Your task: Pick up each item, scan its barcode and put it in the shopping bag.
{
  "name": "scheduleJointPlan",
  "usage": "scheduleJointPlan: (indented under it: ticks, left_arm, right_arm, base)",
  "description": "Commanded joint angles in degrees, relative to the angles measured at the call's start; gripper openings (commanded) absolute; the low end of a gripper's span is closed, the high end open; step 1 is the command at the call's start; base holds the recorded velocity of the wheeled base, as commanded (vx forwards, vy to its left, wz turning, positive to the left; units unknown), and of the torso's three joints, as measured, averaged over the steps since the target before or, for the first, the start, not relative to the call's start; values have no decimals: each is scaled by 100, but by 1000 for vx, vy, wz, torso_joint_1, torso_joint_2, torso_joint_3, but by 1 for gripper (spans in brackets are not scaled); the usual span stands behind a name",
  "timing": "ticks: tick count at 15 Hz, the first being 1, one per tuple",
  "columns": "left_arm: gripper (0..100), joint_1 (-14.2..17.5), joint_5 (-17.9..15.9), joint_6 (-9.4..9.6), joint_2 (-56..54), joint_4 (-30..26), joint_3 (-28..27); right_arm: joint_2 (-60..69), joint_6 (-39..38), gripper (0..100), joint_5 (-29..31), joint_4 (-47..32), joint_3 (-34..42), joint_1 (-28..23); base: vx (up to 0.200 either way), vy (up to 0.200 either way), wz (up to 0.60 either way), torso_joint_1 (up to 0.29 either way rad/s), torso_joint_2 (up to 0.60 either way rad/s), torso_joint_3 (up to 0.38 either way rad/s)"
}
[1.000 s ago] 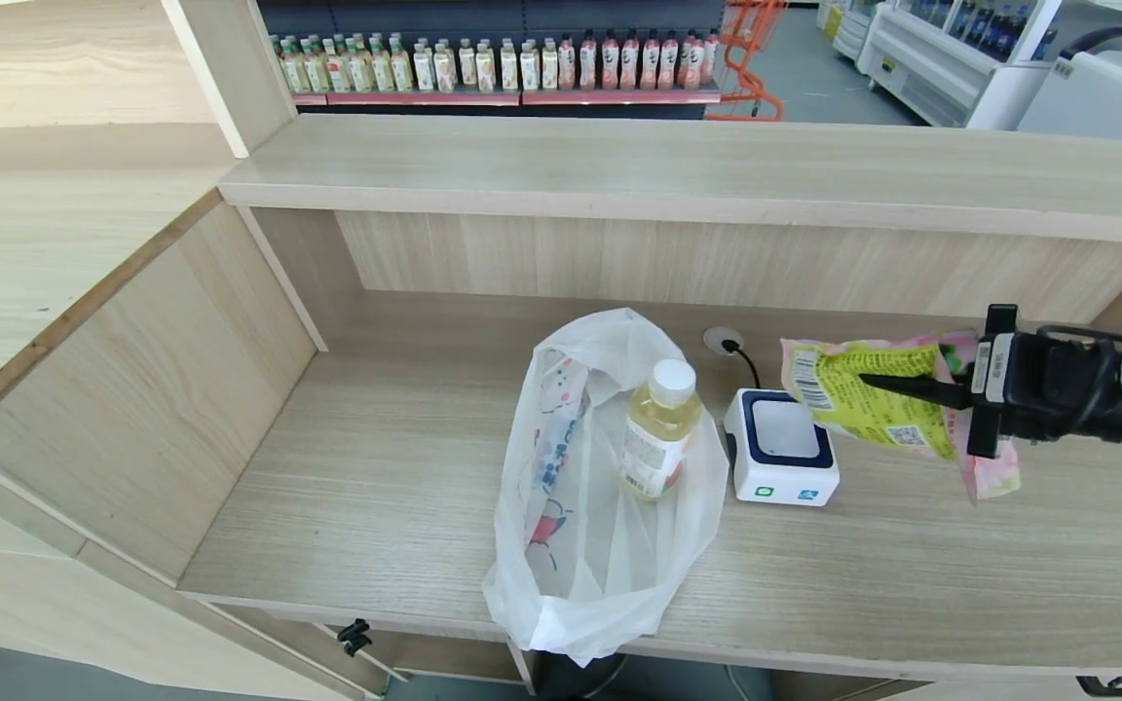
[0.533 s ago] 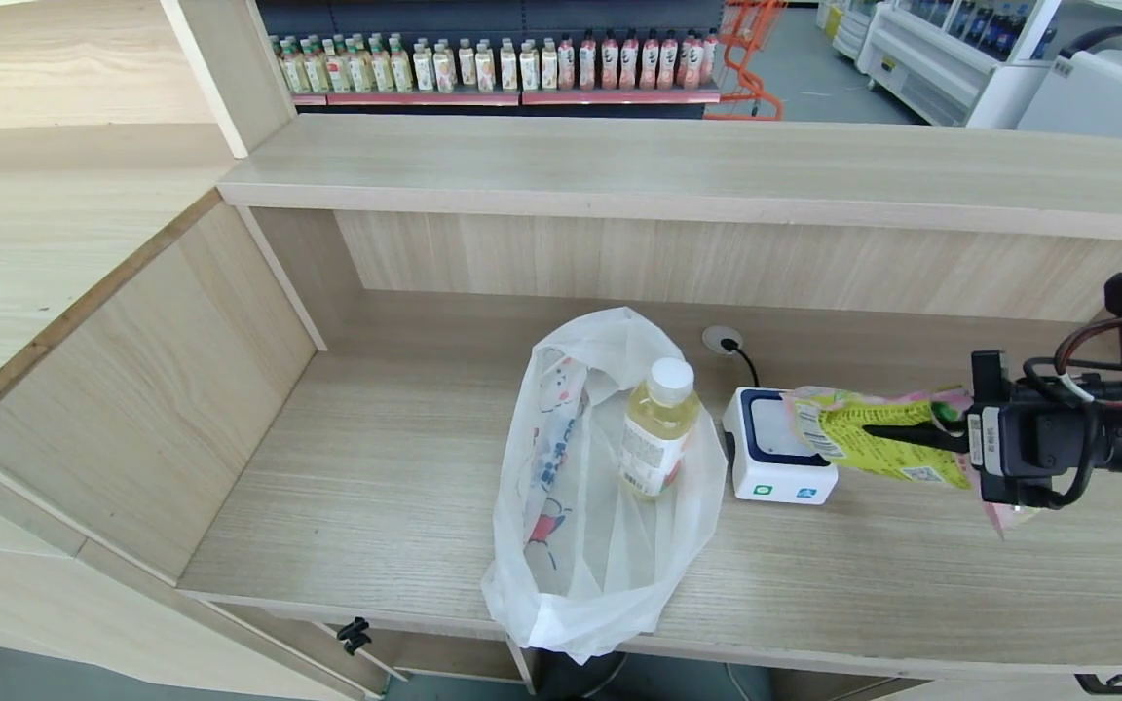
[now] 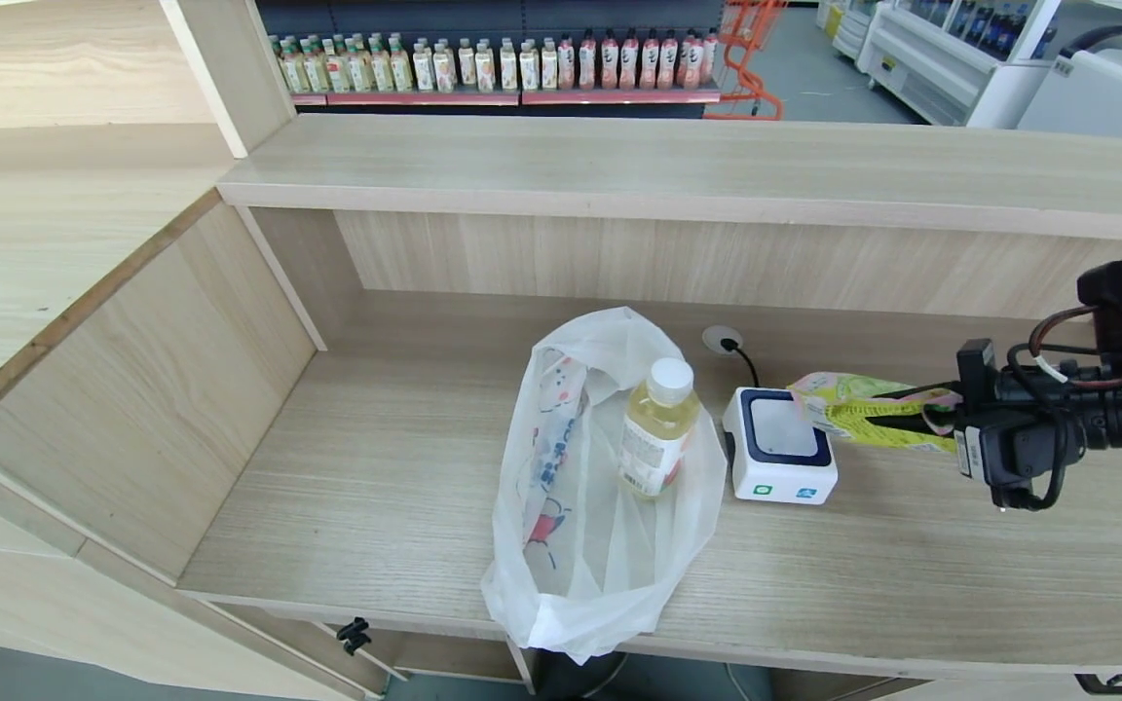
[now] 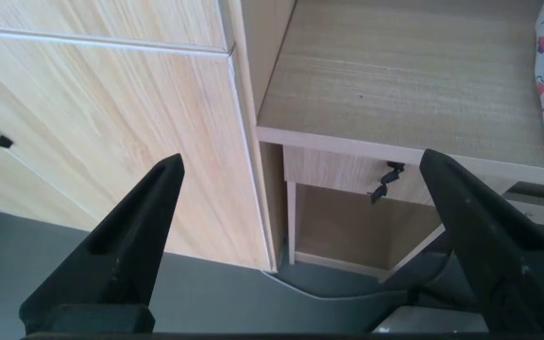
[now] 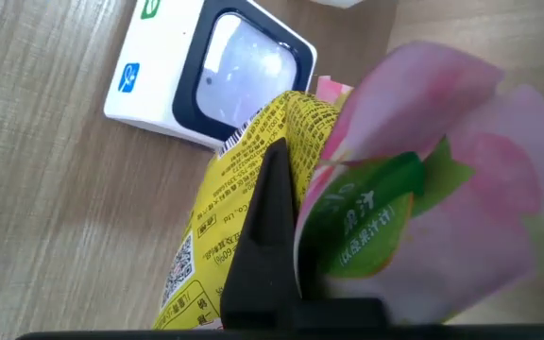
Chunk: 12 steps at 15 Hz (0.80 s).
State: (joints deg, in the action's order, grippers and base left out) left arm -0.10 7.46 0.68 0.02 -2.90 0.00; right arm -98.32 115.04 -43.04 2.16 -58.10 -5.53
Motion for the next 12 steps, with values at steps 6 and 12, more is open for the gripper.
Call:
scheduleJointPlan:
  ticks: [6,12]
  left_arm:
    - [100,1,1,2,-2,0,0]
    - [100,1,1,2,-2,0,0]
  right_arm:
    - [-539,704,0,-2,-673,-676,70]
    - [-495,827,0,-11,-1051,-1168,325]
  base:
    - [0,0,0,0,0,0]
    - [0,0,0,0,0,0]
